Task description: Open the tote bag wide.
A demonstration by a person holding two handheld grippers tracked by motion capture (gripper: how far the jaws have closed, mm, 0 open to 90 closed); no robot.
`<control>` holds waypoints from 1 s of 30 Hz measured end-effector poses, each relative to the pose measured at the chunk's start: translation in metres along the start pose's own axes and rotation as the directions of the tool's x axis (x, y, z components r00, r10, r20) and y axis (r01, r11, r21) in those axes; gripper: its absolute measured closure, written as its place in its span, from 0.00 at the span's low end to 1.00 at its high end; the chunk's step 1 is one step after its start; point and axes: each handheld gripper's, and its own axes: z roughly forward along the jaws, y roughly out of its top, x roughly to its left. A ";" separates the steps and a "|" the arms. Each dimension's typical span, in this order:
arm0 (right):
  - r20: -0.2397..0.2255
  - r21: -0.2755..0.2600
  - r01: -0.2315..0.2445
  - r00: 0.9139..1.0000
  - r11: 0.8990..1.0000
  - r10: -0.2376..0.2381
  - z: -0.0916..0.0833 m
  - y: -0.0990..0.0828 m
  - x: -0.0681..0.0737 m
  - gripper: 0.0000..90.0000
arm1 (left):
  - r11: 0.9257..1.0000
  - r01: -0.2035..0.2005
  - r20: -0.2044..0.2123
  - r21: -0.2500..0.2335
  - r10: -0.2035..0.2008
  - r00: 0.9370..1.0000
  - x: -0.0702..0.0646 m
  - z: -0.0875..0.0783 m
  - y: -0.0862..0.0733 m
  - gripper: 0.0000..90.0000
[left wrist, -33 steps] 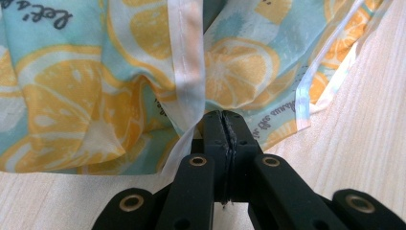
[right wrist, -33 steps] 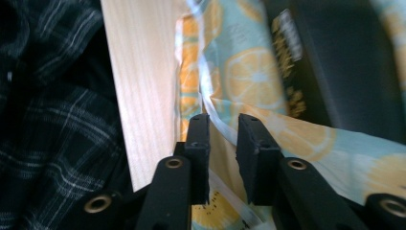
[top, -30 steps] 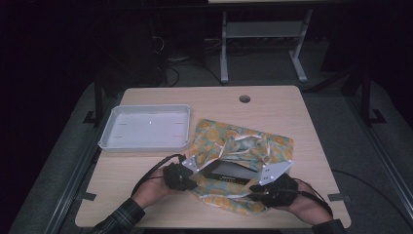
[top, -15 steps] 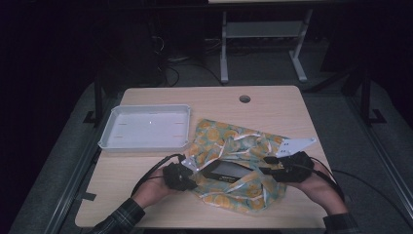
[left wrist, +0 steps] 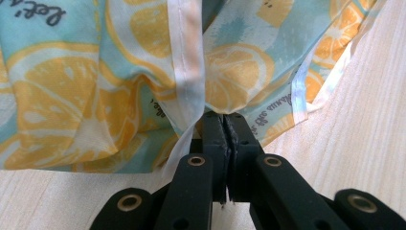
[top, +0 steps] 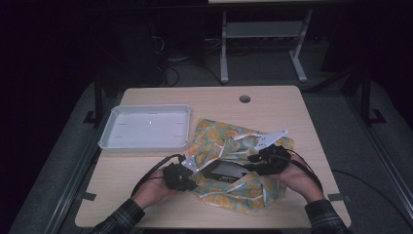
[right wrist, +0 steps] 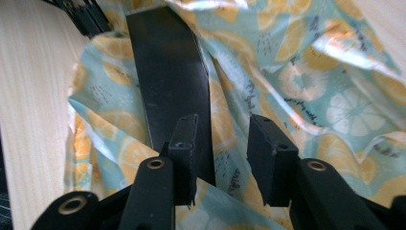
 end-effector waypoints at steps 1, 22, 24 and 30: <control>-0.003 0.010 -0.001 1.000 1.000 0.001 0.002 -0.001 0.000 0.76 | 1.000 -0.002 -0.001 0.000 0.002 1.000 0.000 0.000 0.000 0.97; 0.147 0.036 -0.041 0.989 0.999 0.035 0.000 -0.013 -0.037 1.00 | 1.000 0.009 0.007 0.000 -0.009 1.000 0.001 0.000 -0.001 0.98; 0.158 0.033 -0.056 0.986 0.998 0.050 0.000 -0.016 -0.043 1.00 | 1.000 0.011 0.006 -0.001 -0.011 1.000 0.001 0.000 -0.001 0.98; 0.176 0.049 -0.094 0.981 0.994 0.084 0.007 -0.022 -0.062 1.00 | 1.000 0.015 0.010 0.001 -0.015 1.000 0.001 0.000 -0.001 0.98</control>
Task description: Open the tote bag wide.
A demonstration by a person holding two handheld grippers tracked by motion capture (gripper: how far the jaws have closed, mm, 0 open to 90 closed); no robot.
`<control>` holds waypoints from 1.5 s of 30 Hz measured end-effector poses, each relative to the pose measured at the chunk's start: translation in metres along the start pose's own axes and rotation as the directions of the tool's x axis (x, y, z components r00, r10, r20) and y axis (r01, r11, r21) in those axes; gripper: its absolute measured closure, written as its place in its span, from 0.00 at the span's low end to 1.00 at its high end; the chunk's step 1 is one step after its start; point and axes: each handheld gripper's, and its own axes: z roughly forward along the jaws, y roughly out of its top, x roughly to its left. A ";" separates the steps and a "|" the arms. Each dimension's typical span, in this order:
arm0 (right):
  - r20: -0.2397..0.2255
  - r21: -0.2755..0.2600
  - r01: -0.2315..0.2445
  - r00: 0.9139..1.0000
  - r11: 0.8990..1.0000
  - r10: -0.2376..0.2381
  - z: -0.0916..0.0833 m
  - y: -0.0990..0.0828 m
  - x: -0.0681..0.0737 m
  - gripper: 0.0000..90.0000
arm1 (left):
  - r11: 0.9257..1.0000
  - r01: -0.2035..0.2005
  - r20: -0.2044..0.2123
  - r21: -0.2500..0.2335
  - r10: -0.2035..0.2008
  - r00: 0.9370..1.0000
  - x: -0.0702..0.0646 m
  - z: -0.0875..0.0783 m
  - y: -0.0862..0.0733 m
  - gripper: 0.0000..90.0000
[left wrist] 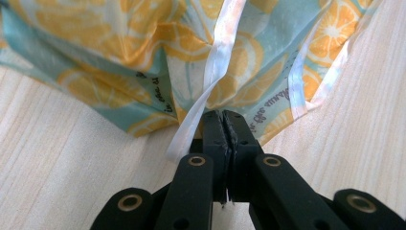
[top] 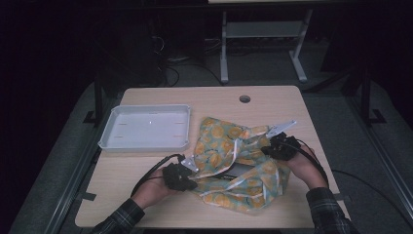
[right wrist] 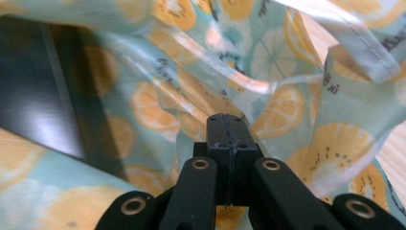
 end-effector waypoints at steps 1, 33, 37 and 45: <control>0.004 0.009 -0.014 1.000 1.000 0.014 0.002 -0.001 -0.002 1.00 | 1.000 0.001 0.001 0.000 -0.001 1.000 0.000 0.000 0.000 0.98; -0.109 -0.132 -0.077 0.992 0.988 0.062 -0.053 -0.009 0.016 0.66 | 0.976 -0.096 -0.035 -0.194 0.091 0.995 -0.019 -0.056 0.033 0.65; -0.143 -0.135 -0.043 0.989 0.990 0.023 -0.053 -0.010 0.028 0.63 | 0.971 -0.121 -0.052 -0.208 0.112 0.992 -0.015 -0.059 0.048 0.63; -0.216 -0.143 0.005 0.976 0.990 -0.036 -0.047 -0.006 0.036 0.59 | 0.964 -0.130 -0.061 -0.230 0.119 0.991 -0.007 -0.048 0.080 0.58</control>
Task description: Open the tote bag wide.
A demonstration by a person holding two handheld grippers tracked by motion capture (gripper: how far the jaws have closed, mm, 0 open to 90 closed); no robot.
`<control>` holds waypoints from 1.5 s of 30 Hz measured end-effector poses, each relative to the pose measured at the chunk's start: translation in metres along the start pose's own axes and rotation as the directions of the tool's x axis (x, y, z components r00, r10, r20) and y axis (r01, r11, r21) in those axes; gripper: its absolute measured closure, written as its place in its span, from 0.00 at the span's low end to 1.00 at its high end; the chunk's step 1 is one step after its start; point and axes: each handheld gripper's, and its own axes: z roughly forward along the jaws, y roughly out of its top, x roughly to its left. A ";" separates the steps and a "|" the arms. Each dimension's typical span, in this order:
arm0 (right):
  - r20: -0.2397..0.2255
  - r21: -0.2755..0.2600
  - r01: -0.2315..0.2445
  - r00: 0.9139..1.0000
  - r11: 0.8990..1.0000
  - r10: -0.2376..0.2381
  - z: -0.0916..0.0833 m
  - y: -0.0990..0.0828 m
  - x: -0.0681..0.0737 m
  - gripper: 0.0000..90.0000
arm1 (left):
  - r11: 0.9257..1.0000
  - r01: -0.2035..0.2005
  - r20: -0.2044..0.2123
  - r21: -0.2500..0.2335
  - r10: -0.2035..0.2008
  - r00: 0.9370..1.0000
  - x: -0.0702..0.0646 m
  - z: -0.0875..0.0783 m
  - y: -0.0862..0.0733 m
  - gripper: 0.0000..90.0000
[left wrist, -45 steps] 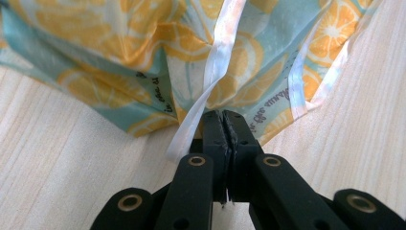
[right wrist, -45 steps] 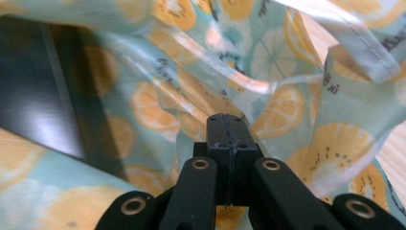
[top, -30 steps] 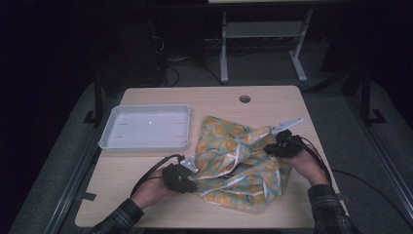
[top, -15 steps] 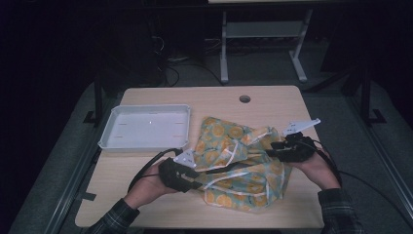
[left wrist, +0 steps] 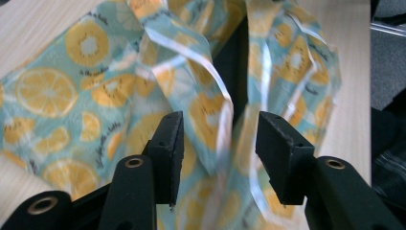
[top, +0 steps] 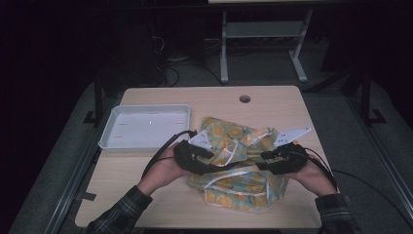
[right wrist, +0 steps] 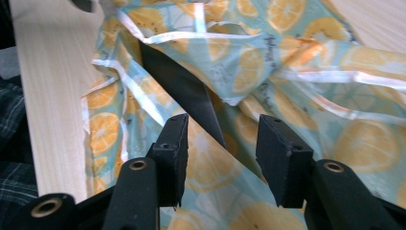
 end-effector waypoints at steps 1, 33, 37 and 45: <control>-0.010 -0.002 0.005 1.000 1.000 -0.005 0.002 0.000 0.000 0.58 | 1.000 -0.014 -0.004 0.011 0.014 1.000 0.002 0.003 0.003 0.57; -0.065 0.093 0.124 0.991 0.988 -0.118 0.018 -0.003 0.009 0.99 | 0.998 0.024 -0.021 0.056 -0.023 1.000 0.021 0.034 0.004 0.99; -0.057 0.088 0.131 0.990 0.988 -0.126 0.011 -0.006 0.016 0.99 | 0.999 0.029 -0.030 0.041 -0.028 0.999 0.023 0.027 0.002 0.99; -0.056 0.088 0.134 0.990 0.987 -0.130 0.003 -0.017 0.029 0.99 | 0.998 0.053 -0.051 0.027 -0.052 0.997 0.029 0.018 -0.003 0.99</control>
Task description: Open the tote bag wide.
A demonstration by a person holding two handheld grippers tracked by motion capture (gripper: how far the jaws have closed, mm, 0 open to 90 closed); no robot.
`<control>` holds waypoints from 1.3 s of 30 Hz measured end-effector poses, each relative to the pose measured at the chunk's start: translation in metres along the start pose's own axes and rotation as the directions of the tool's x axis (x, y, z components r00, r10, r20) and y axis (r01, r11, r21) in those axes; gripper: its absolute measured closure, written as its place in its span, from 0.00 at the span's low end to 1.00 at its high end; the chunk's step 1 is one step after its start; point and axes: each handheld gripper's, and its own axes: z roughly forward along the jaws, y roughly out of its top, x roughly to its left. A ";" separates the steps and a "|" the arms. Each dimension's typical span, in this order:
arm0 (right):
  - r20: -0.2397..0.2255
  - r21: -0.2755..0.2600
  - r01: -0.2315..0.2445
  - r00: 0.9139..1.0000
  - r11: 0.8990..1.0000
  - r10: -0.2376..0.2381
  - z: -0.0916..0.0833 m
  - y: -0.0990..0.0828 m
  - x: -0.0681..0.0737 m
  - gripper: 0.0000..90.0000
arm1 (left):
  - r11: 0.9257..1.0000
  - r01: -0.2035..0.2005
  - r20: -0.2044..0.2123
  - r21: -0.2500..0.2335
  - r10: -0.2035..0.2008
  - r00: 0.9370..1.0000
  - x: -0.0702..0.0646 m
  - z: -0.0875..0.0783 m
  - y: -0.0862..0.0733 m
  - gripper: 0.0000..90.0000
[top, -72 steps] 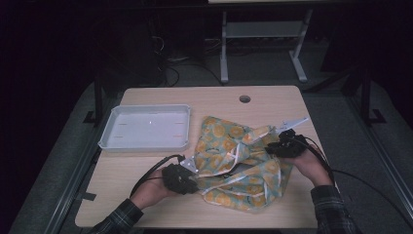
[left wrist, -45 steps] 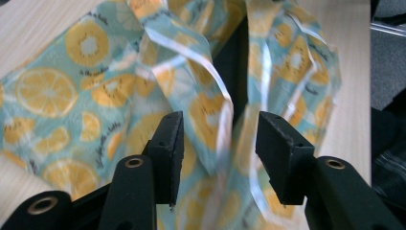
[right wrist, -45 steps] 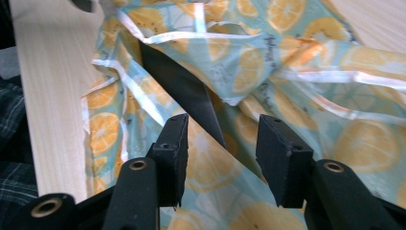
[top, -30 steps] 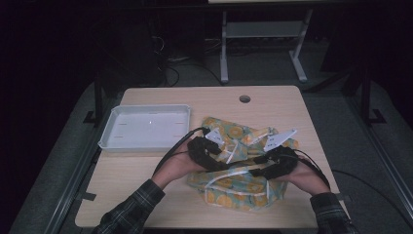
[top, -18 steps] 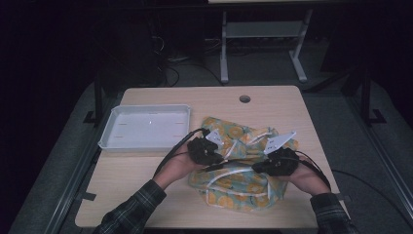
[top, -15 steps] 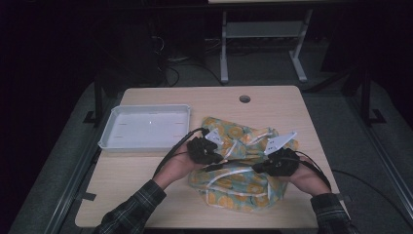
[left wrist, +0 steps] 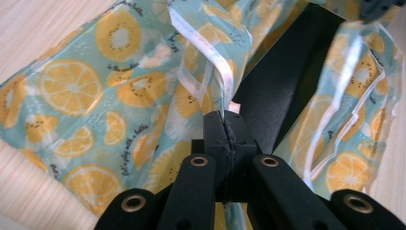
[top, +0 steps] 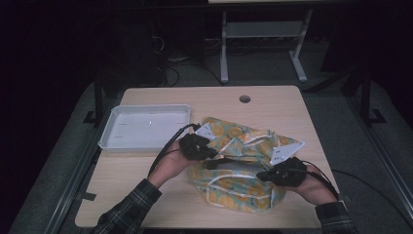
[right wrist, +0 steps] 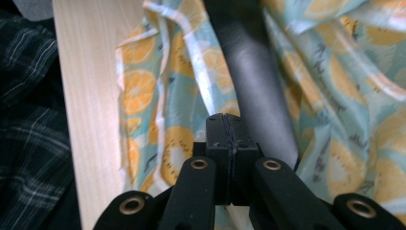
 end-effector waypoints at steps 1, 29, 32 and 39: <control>0.000 0.002 0.000 1.000 1.000 0.000 -0.001 -0.002 0.002 0.99 | 1.000 0.003 -0.003 0.000 -0.003 1.000 0.001 0.000 -0.001 0.99; -0.001 0.188 -0.005 1.000 0.982 0.006 0.019 -0.055 0.031 0.99 | 0.990 0.089 -0.140 0.108 -0.073 0.988 0.035 0.026 -0.034 1.00; 0.002 0.196 0.000 1.000 0.981 -0.001 0.021 -0.056 0.030 0.99 | 0.987 0.090 -0.142 0.130 -0.071 0.987 0.036 0.034 -0.037 1.00; 0.003 0.197 0.002 1.000 0.980 -0.002 0.022 -0.057 0.030 0.99 | 0.982 0.080 -0.141 0.172 -0.056 0.988 0.035 0.045 -0.042 0.99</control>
